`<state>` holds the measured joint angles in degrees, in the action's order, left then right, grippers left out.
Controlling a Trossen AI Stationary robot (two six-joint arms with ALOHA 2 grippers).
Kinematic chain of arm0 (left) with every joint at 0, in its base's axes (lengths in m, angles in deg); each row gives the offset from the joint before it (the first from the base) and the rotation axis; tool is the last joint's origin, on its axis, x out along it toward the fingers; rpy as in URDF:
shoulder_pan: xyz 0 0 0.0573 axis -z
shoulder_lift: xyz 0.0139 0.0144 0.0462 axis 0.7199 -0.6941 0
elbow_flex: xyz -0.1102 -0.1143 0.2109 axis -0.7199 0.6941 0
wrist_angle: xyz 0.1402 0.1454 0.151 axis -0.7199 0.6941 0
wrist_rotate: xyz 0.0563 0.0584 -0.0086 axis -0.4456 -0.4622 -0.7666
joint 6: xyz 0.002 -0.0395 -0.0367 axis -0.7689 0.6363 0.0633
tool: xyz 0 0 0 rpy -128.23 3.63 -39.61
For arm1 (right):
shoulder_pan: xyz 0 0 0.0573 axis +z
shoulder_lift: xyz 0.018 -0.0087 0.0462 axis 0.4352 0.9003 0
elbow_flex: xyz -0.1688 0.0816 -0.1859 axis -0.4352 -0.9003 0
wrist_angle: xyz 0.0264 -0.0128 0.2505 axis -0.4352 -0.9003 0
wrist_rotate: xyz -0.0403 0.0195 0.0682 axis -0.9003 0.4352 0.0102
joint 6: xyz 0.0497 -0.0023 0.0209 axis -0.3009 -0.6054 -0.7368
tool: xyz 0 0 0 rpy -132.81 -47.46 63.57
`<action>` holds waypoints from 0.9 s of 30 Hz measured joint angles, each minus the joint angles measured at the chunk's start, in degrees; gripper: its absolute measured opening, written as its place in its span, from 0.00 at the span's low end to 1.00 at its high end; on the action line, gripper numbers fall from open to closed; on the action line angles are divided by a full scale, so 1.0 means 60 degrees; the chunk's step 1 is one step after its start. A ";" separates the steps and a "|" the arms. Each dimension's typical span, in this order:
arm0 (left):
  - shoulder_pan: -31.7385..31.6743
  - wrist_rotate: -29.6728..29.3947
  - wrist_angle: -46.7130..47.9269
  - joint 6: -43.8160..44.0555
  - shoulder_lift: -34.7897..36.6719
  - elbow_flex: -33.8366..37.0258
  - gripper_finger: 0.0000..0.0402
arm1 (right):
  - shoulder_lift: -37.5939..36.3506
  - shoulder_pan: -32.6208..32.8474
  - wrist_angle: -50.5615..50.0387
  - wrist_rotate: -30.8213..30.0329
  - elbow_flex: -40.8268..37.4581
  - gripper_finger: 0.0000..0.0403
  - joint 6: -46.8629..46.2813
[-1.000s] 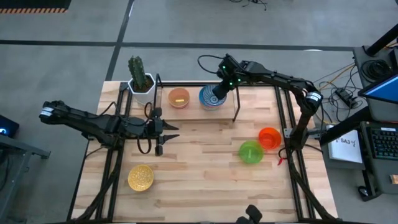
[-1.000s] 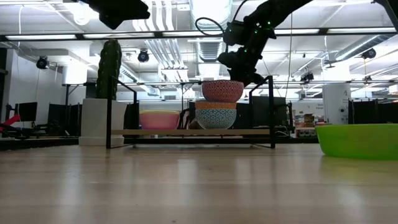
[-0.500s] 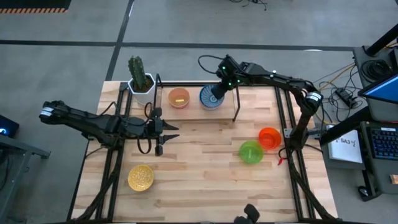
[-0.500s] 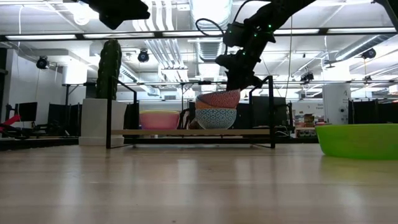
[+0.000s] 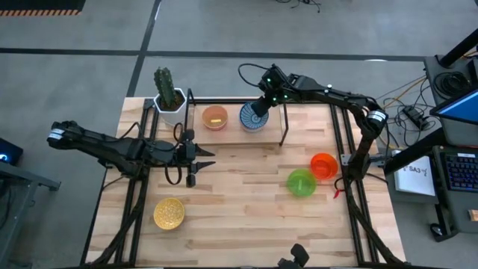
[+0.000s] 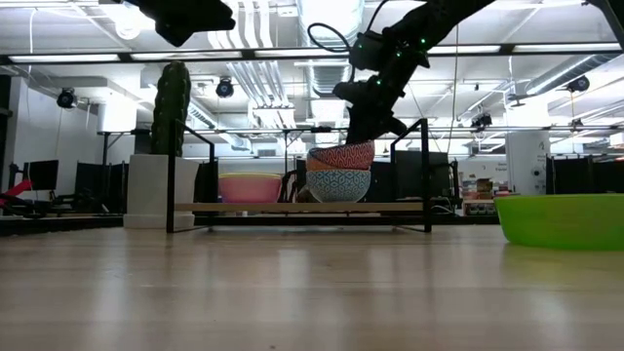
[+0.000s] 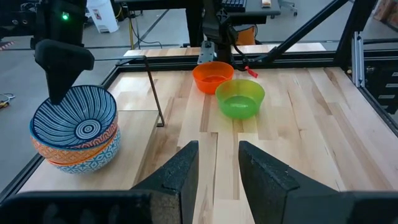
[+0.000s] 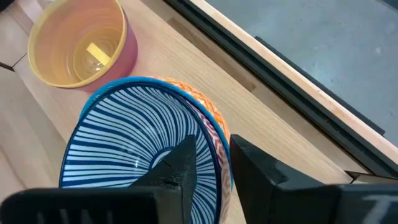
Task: Place and stack bowls onto a shelf
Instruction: Stack the red-blue patterned bowl on top of the orange-blue patterned bowl on the shelf
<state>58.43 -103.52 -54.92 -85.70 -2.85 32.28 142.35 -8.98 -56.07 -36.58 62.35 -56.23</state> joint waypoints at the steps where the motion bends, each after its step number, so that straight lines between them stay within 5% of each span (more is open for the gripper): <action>1: 0.0000 0.0000 0.0000 0.0000 0.0000 0.0000 0.24 | 0.0000 0.0003 0.0008 0.0001 -0.0015 0.18 -0.0017; 8: 0.0000 0.0000 0.0000 0.0000 0.0000 -0.0004 0.24 | -0.0036 0.0111 0.0873 -0.0184 -0.0564 0.04 0.0008; 27: 0.0000 0.0000 0.0007 -0.0004 0.0000 -0.0004 0.24 | -0.0062 0.0319 0.1326 -0.0477 -0.0674 0.03 -0.0080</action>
<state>58.43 -103.52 -54.87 -85.72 -2.85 32.25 141.98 -7.06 -48.11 -39.44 58.30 -56.71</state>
